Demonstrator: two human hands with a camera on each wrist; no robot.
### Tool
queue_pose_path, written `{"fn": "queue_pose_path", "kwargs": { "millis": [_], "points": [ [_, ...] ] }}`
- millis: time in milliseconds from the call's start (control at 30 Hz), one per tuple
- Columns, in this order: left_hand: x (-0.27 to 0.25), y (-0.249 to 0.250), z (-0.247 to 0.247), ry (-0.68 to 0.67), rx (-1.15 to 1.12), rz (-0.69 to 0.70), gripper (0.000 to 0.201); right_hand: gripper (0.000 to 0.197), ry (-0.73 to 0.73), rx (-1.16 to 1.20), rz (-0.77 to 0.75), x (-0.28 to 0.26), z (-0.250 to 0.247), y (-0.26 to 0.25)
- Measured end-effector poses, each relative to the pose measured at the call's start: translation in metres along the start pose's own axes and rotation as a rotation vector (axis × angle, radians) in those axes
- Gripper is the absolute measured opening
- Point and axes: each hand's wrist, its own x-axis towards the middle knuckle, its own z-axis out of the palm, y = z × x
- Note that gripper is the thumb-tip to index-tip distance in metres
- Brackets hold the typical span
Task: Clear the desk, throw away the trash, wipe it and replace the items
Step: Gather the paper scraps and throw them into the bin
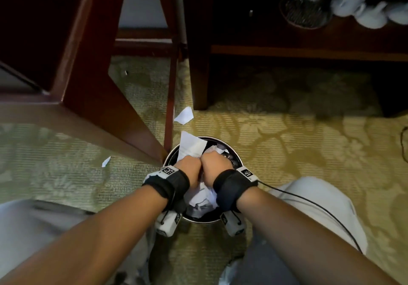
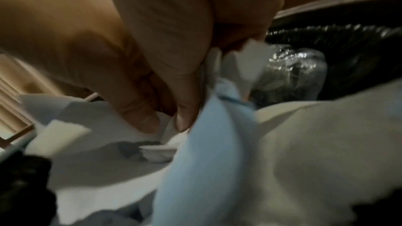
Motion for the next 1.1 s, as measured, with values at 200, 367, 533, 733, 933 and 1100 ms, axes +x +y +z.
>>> {"fn": "queue_pose_path", "kwargs": {
  "millis": [200, 367, 533, 733, 933, 1100],
  "points": [
    [-0.013, -0.001, -0.031, 0.155, 0.098, 0.052, 0.021, 0.017, -0.002, 0.051, -0.125, -0.012, -0.026, 0.016],
    [-0.017, 0.005, -0.039, 0.296, 0.305, 0.016, 0.023, 0.03, 0.156, 0.017, -0.108, -0.013, -0.035, 0.033],
    [-0.01, 0.004, -0.027, 0.137, 0.18, 0.016, 0.015, 0.022, 0.195, 0.149, -0.005, -0.001, -0.023, 0.039],
    [-0.014, 0.002, -0.002, -0.157, 0.263, 0.154, 0.008, 0.023, 0.169, 0.209, 0.042, 0.002, -0.013, 0.038],
    [0.003, -0.001, 0.017, -0.453, 0.483, 0.199, 0.037, 0.02, -0.066, 0.185, 0.016, 0.002, -0.013, 0.031],
    [0.017, -0.009, 0.036, -0.461, 0.64, 0.281, 0.043, 0.021, -0.213, 0.154, 0.018, 0.011, 0.004, 0.018]
  ]
}}
